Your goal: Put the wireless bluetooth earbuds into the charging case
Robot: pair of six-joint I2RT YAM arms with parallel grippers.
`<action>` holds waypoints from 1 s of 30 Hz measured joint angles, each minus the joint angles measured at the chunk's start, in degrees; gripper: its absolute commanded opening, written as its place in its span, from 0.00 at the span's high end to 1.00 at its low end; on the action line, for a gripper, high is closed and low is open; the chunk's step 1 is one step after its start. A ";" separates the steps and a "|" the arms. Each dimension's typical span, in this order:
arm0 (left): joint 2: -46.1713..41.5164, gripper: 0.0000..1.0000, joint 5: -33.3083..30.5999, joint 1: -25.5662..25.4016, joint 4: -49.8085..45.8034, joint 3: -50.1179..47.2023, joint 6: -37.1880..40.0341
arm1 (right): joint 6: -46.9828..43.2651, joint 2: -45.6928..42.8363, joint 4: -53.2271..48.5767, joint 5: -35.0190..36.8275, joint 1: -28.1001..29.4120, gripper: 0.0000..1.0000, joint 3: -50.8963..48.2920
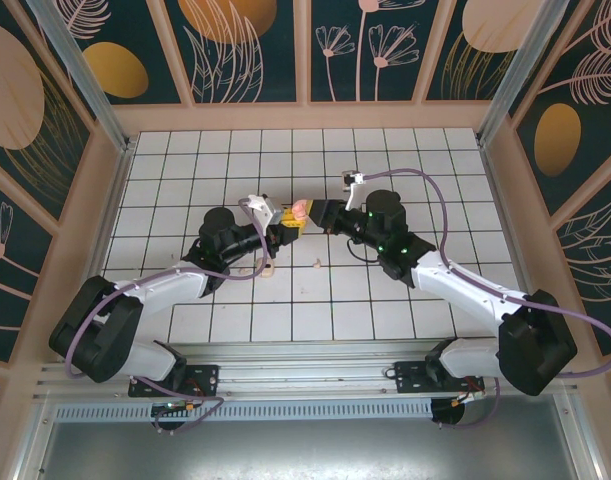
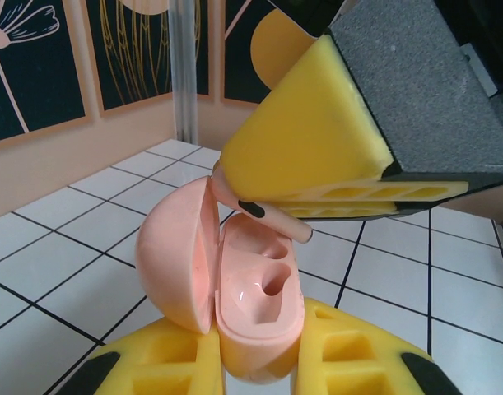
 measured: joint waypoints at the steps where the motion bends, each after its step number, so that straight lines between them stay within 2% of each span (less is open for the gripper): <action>1: 0.02 0.87 -0.02 0.00 0.02 0.00 -0.11 | 0.00 -0.02 0.07 0.13 0.02 0.79 -0.04; 8: 0.07 0.87 -0.37 0.00 -0.04 0.13 -0.17 | -0.24 -0.42 -0.85 0.66 0.11 0.79 0.11; 23: -3.65 0.87 -4.20 0.00 -9.18 -1.16 6.32 | -2.62 -2.01 -26.40 -0.66 -5.53 0.79 3.10; 30: -5.07 0.87 -5.16 0.00 -11.65 -2.40 7.65 | -1.79 2.38 -33.35 2.25 -6.93 0.79 2.75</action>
